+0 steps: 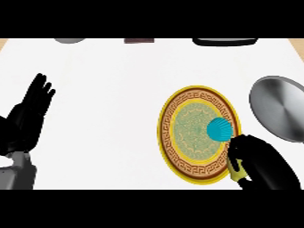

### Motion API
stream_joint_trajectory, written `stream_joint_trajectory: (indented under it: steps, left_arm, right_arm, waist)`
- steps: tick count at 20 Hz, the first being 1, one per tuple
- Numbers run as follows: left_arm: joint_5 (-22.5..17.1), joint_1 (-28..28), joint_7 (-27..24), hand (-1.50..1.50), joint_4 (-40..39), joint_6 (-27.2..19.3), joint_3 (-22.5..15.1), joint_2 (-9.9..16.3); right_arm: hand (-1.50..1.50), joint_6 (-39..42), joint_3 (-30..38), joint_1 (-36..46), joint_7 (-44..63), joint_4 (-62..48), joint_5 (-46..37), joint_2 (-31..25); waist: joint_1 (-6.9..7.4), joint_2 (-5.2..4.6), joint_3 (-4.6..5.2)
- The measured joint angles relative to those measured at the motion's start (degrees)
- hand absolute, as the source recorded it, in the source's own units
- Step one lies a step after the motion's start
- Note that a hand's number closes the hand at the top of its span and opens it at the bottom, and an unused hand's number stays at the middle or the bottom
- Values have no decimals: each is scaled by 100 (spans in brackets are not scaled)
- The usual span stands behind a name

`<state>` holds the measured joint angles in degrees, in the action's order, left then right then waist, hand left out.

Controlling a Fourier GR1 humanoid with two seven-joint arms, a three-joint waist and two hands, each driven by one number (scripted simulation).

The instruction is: Pick the lemon from the plate and place it in the pan

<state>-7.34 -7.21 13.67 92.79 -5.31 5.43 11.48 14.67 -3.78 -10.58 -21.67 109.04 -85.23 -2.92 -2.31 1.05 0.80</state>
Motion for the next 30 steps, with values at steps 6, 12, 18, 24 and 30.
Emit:
stream_joint_trajectory:
  steps: [6, 12, 18, 24, 30]
  left_arm:
    - [-45, -29, 48, 0, -17, 88, -13, 11]
    - [-8, -126, 11, 0, -70, 125, -49, -37]
    - [87, -142, 16, 0, -64, 75, -146, -165]
    - [64, -197, 34, 0, -66, 102, -38, -115]
    - [34, -263, 40, 0, -127, 144, 0, -126]
  right_arm:
    - [150, 866, -359, 150, 1260, 2020, -103, 223]
    - [150, 2377, -278, 993, 2206, 3164, 41, 276]
    - [150, 2833, 870, 2178, 2641, 2859, 545, 262]
    - [150, 2518, 2541, 2901, 2327, 1903, 1525, -250]
    - [150, 1819, 3818, 3223, 1651, 372, 2329, -1078]
  waist:
    - [104, -47, -52]
    - [195, -85, -67]
    - [227, -101, -76]
    - [232, -106, -82]
    - [240, -113, -84]
